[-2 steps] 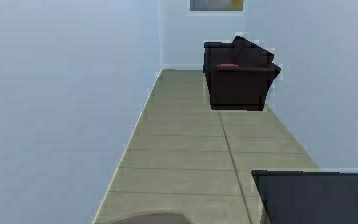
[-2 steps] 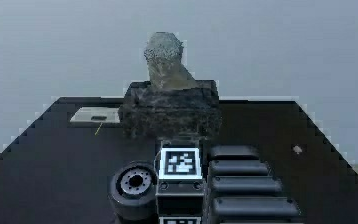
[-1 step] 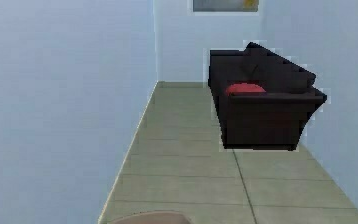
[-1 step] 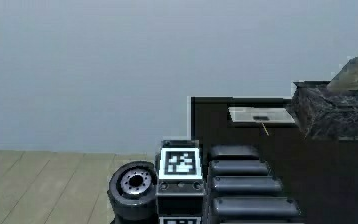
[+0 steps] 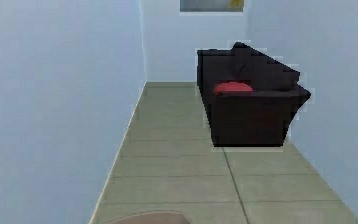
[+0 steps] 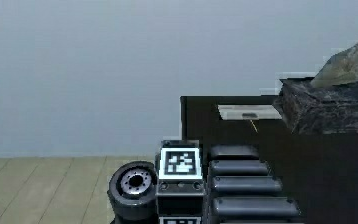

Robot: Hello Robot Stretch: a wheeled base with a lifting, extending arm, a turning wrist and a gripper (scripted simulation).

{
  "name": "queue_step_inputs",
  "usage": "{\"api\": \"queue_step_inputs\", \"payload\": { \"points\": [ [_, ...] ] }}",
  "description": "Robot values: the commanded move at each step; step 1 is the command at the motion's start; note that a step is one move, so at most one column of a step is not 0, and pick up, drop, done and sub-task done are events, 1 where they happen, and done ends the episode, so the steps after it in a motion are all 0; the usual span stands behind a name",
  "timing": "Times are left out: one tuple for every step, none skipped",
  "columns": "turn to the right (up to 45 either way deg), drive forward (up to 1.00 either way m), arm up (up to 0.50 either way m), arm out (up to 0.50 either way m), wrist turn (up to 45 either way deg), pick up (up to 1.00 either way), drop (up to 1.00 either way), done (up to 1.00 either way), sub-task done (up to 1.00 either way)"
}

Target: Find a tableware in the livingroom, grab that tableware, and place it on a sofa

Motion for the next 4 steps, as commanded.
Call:
{"api": "queue_step_inputs", "payload": {
  "points": [
    [0.0,1.00,0.00,0.00,0.0,0.00,0.00,0.00,0.00],
    [0.0,0.70,0.00,0.00,0.0,0.00,0.00,0.00,0.00],
    [0.0,1.00,0.00,0.00,0.0,0.00,0.00,0.00,0.00],
    [3.0,0.00,0.00,0.00,0.0,0.00,0.00,0.00,0.00]
  ]
}}
